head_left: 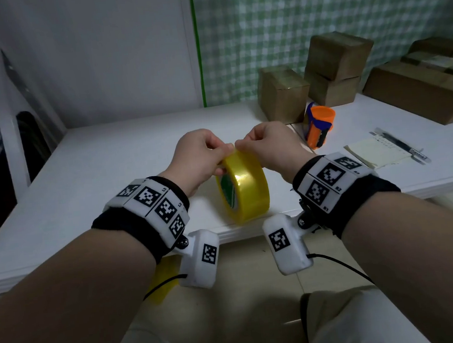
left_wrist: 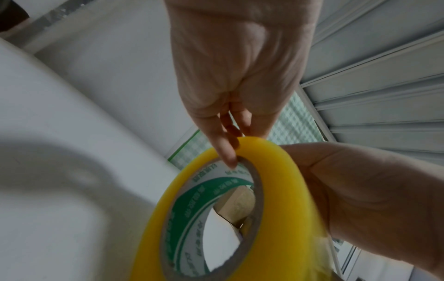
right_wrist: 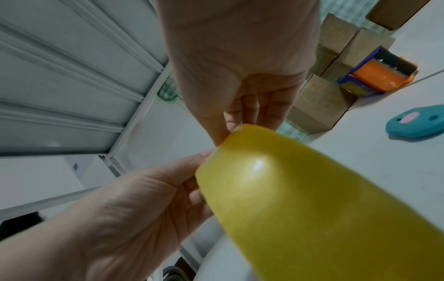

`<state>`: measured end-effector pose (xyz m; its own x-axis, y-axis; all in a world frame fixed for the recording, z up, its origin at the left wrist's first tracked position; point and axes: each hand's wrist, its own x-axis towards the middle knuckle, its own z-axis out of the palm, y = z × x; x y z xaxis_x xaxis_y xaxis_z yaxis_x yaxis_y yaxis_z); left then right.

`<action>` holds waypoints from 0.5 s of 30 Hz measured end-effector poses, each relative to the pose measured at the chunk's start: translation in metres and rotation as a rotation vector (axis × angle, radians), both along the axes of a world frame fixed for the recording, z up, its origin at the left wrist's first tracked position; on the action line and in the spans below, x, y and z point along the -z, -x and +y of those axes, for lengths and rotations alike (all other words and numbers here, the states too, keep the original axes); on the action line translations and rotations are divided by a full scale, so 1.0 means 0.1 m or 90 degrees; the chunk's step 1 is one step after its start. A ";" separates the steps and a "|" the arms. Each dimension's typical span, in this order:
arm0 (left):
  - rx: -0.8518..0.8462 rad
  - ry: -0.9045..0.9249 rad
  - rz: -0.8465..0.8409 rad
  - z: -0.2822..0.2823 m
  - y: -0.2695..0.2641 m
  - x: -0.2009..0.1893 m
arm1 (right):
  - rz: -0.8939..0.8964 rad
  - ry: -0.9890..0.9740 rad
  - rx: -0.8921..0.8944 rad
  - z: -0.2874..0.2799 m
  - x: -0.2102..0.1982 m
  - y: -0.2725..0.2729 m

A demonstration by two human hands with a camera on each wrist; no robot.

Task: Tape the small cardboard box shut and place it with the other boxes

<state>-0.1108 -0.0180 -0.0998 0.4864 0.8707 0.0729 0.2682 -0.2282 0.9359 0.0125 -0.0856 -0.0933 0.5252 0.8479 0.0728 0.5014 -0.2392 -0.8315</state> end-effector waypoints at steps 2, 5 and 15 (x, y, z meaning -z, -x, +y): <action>-0.007 0.020 0.010 0.00 -0.01 -0.01 | 0.007 0.010 0.016 0.02 -0.01 0.00; -0.010 0.061 0.011 0.01 -0.01 -0.03 | 0.022 0.032 0.022 0.02 -0.05 0.01; 0.093 0.331 0.044 -0.12 0.07 -0.04 | 0.187 0.079 -0.028 -0.01 -0.04 -0.06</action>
<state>-0.1175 -0.0297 -0.0953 0.5938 0.7060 -0.3860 0.3340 0.2202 0.9165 0.0189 -0.0870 -0.0898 0.4715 0.8628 -0.1824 0.2557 -0.3318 -0.9081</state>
